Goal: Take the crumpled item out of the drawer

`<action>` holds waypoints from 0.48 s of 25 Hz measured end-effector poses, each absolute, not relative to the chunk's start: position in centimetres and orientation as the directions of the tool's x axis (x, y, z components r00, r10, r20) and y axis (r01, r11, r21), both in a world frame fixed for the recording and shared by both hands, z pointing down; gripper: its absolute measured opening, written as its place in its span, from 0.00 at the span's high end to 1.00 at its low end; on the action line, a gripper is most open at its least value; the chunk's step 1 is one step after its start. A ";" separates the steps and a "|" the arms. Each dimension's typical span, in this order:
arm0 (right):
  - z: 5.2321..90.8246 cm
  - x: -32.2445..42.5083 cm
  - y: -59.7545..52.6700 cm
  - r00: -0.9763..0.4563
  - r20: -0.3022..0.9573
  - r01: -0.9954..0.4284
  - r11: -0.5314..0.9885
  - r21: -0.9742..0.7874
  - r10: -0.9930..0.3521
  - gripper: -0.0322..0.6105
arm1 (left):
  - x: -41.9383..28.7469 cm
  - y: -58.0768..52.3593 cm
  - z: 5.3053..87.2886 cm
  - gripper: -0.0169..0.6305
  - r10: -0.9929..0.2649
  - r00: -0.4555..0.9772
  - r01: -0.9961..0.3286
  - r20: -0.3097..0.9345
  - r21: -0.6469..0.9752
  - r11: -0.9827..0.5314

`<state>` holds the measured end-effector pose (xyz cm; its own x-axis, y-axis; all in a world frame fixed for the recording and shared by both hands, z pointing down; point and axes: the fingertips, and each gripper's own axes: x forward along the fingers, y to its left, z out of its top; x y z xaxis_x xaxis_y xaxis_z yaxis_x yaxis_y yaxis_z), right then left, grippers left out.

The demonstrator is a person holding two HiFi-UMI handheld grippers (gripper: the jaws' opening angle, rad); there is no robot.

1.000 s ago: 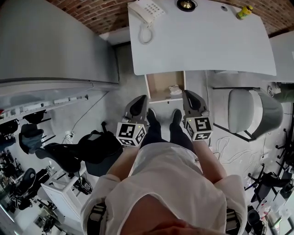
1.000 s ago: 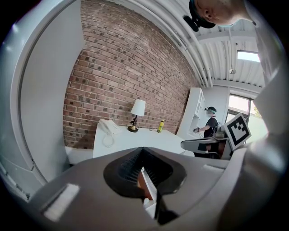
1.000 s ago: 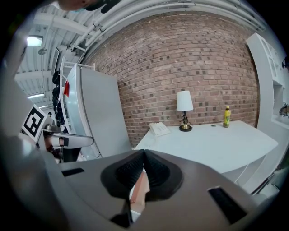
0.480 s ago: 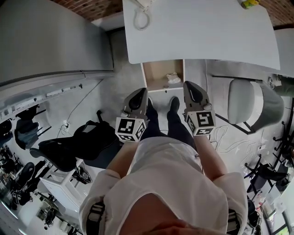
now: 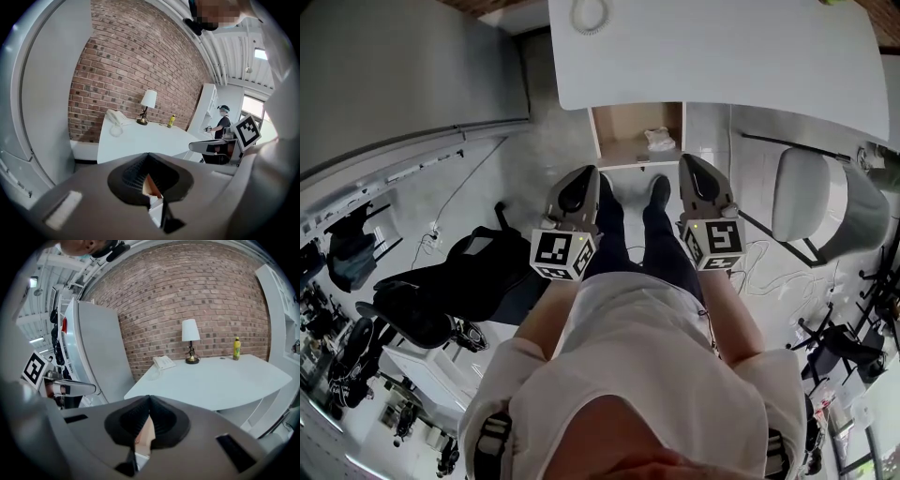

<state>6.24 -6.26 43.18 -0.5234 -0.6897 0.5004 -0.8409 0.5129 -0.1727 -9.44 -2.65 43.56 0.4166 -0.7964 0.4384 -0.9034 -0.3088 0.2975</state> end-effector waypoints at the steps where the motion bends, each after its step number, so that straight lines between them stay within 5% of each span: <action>1: 43.5 6.2 -6.2 -0.524 0.505 -0.841 0.512 -0.177 -0.686 0.94 | -9.4 -2.7 43.8 0.96 -0.793 0.419 -0.902 0.442 0.300 -0.309; 12: 47.1 6.6 -6.8 -0.503 0.521 -0.856 0.482 -0.187 -0.690 0.94 | -8.6 -3.0 47.6 0.96 -0.767 0.438 -0.894 0.469 0.318 -0.316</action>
